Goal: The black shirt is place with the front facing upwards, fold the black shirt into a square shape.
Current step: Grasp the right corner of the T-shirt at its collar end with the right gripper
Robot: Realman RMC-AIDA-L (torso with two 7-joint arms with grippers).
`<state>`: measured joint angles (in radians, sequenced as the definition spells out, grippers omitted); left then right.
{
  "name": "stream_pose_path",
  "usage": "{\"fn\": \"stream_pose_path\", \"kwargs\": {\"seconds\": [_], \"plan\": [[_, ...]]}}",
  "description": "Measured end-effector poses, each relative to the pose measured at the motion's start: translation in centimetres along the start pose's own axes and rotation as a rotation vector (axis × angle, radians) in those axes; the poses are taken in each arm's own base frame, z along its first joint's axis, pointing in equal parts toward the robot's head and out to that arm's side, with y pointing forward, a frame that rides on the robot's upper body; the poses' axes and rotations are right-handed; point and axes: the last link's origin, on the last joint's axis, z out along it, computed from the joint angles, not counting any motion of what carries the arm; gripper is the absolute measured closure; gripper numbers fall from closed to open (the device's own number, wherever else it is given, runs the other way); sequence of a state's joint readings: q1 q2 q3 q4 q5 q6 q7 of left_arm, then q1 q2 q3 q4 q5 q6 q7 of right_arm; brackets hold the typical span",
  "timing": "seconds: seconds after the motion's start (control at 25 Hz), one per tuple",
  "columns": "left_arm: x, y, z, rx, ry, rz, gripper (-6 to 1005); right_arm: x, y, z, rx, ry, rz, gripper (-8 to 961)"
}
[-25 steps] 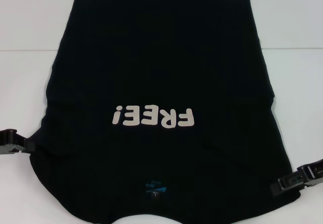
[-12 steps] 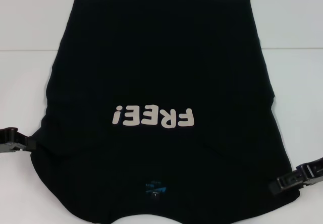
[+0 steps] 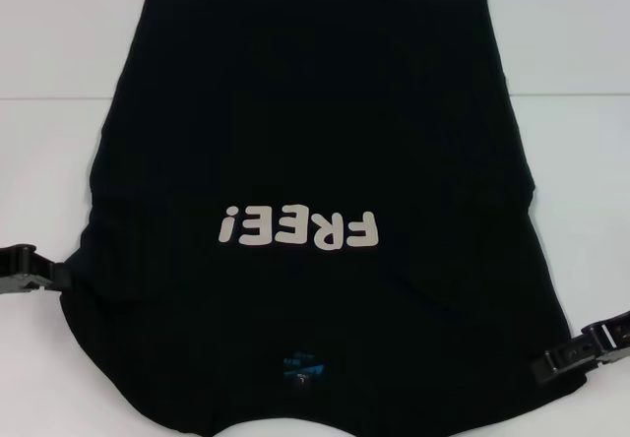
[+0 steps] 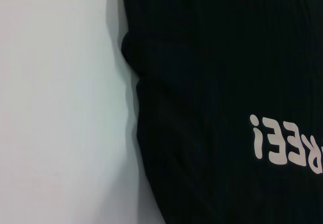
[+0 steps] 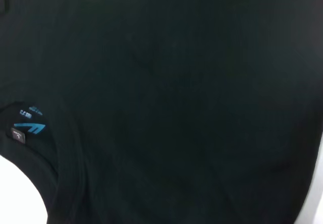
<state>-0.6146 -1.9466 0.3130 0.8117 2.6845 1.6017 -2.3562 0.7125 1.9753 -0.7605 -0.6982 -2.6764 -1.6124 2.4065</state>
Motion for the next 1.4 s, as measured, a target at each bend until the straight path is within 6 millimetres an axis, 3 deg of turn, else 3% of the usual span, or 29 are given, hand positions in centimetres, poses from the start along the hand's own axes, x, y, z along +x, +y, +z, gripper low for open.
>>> {"fn": "stream_pose_path", "kwargs": {"seconds": [1.4], "plan": [[0.5,0.3,0.2,0.000,0.008,0.009,922,-0.6,1.2,0.6,-0.054,0.005,-0.023,69]]}}
